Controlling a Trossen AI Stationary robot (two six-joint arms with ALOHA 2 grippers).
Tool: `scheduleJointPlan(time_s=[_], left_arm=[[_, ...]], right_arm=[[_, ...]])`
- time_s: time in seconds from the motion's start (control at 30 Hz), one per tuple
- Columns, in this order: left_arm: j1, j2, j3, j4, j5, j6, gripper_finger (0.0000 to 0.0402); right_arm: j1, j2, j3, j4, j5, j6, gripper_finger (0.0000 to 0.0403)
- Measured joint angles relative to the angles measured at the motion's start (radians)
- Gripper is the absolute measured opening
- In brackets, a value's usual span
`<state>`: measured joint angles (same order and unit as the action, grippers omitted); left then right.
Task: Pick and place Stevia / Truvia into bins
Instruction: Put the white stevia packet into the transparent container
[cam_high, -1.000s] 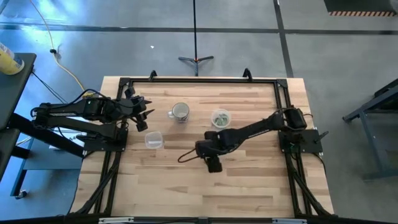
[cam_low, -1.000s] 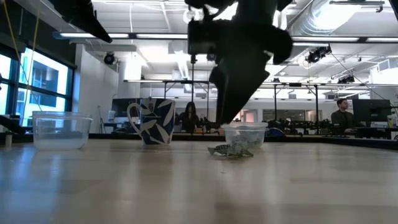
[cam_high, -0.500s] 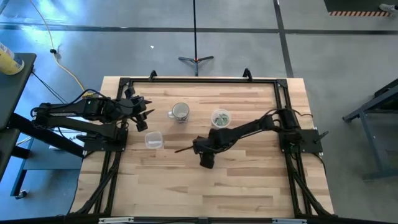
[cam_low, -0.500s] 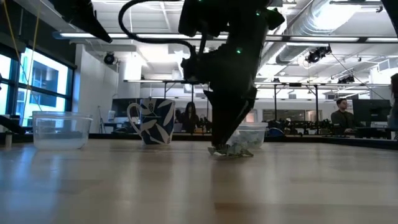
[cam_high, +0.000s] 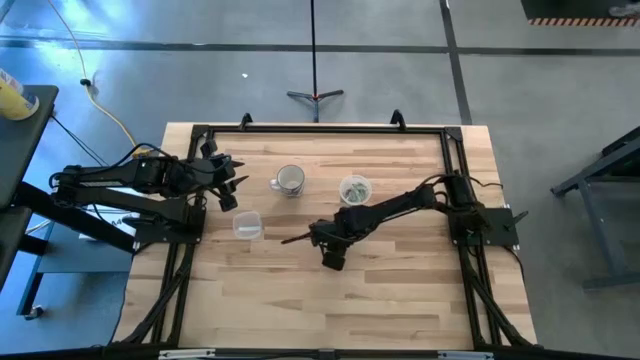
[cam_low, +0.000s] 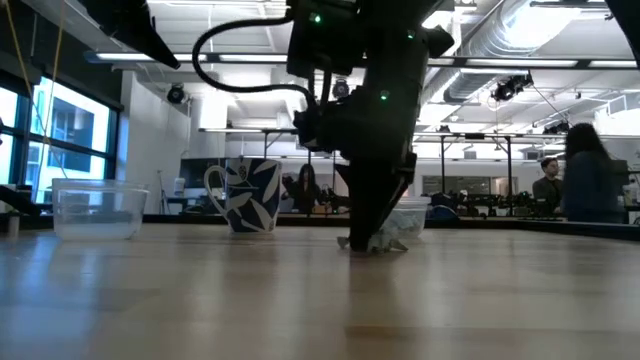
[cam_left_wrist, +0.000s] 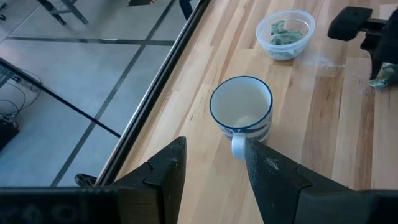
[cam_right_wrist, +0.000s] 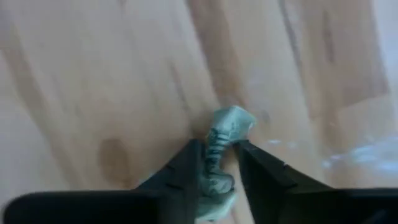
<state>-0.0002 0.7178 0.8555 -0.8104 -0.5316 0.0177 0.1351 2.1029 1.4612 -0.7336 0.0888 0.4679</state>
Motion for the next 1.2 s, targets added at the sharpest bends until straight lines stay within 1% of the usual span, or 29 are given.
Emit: scheduleJointPlan(time_s=[0.13,0.2,0.27,0.33,0.4,0.47,0.53,0.6,0.63,0.7,0.77,0.87,1.0,1.1,1.2], left_arm=[[0.0,0.0,0.0,0.0,0.0,0.0,0.02],[0.0,0.0,0.0,0.0,0.0,0.0,0.02],[0.0,0.0,0.0,0.0,0.0,0.0,0.02],[0.0,0.0,0.0,0.0,0.0,0.0,0.02],[0.0,0.0,0.0,0.0,0.0,0.0,0.02],[0.0,0.0,0.0,0.0,0.0,0.0,0.02],[0.0,0.0,0.0,0.0,0.0,0.0,0.02],[0.0,0.0,0.0,0.0,0.0,0.0,0.02],[0.0,0.0,0.0,0.0,0.0,0.0,0.02],[0.0,0.0,0.0,0.0,0.0,0.0,0.02],[0.0,0.0,0.0,0.0,0.0,0.0,0.02],[0.0,0.0,0.0,0.0,0.0,0.0,0.02],[0.0,0.0,0.0,0.0,0.0,0.0,0.02],[0.0,0.0,0.0,0.0,0.0,0.0,0.02],[0.0,0.0,0.0,0.0,0.0,0.0,0.02]], right_arm=[[-0.023,0.0,0.0,-0.027,0.005,-0.027,0.004],[-0.036,0.0,0.005,-0.04,-0.025,-0.024,0.0012],[-0.045,-0.001,0.039,-0.115,-0.033,-0.012,0.0009],[-0.05,-0.022,0.086,-0.195,0.02,0.0,0.0013],[-0.059,-0.079,0.142,-0.211,0.085,0.002,0.0009],[-0.074,-0.145,0.17,-0.228,0.149,0.003,0.0004],[-0.102,-0.195,0.157,-0.29,0.189,0.022,0.0006],[-0.153,-0.227,0.129,-0.331,0.212,0.039,0.0007],[-0.185,-0.247,0.105,-0.347,0.208,0.046,0.0005],[-0.245,-0.286,0.047,-0.347,0.164,0.012,0.0003],[-0.299,-0.3,0.0,-0.282,0.103,-0.063,0.0004],[-0.359,-0.275,-0.057,-0.223,0.033,-0.138,0.0009],[-0.392,-0.243,-0.088,-0.182,-0.001,-0.178,0.0026],[-0.384,-0.234,-0.107,-0.178,0.017,-0.18,0.0058],[-0.361,-0.241,-0.079,-0.151,0.035,-0.182,0.0104]])
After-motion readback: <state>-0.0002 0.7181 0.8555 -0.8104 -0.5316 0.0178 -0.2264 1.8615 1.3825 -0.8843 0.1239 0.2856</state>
